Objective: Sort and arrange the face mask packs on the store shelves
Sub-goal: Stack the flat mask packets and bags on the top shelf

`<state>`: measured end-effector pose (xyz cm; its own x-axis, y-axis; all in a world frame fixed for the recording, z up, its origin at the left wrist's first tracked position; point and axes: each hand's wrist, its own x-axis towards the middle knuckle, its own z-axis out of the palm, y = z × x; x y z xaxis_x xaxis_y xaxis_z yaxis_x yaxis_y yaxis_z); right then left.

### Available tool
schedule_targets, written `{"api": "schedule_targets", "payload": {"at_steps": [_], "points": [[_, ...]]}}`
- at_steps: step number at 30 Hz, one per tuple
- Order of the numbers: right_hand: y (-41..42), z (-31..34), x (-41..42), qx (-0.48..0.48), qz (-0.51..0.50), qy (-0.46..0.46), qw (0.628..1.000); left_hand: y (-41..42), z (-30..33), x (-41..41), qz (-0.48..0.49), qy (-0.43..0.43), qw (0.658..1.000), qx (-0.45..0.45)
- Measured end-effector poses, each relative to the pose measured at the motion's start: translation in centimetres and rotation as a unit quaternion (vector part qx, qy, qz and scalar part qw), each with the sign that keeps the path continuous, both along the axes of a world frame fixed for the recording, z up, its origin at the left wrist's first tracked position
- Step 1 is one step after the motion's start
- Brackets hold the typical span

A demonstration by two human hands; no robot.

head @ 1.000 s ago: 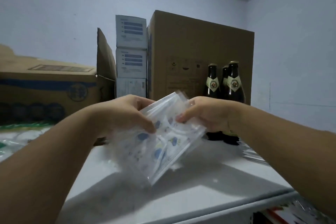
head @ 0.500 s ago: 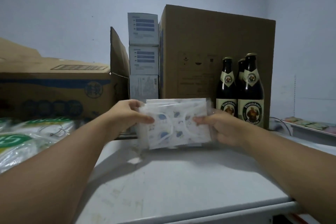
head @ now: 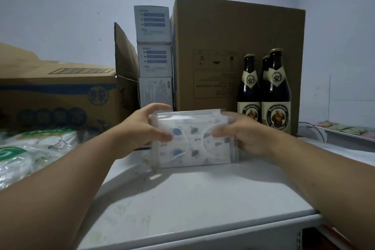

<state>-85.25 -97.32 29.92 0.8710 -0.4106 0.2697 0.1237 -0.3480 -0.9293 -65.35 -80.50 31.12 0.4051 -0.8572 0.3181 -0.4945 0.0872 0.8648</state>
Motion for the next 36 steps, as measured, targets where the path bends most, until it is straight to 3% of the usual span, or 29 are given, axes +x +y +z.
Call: {"api": "schedule_targets", "payload": {"at_steps": [13, 17, 21, 24, 29, 32, 36], "points": [[-1.8, 0.1, -1.1, 0.036, 0.048, 0.136, 0.989, 0.9, -0.4, 1.0, 0.002, 0.075, 0.992, 0.097], [-1.3, -0.1, -0.6, 0.044, -0.040, 0.124, 0.991, 1.1, -0.5, 0.6, 0.008, 0.095, 0.988, 0.125], [-1.1, 2.4, 0.2, 0.051, -0.142, 0.073, 0.986, -0.2, 1.5, 0.6, 0.077, 0.135, 0.985, 0.080], [-1.5, 4.6, 0.7, 0.071, -0.216, 0.078, 0.971, -1.4, 3.6, 0.3, 0.106, 0.178, 0.972, 0.107], [-2.3, 3.2, 2.0, 0.008, -0.217, 0.254, 0.942, -3.4, 1.9, 0.2, 0.130, 0.137, 0.953, 0.235], [-2.7, 1.8, 2.4, -0.005, -0.224, 0.266, 0.937, -4.0, 0.2, 0.5, 0.145, 0.114, 0.944, 0.272], [-3.0, 0.9, 2.6, -0.054, -0.237, 0.241, 0.939, -4.0, -0.1, 1.0, 0.180, 0.046, 0.959, 0.214]]}}
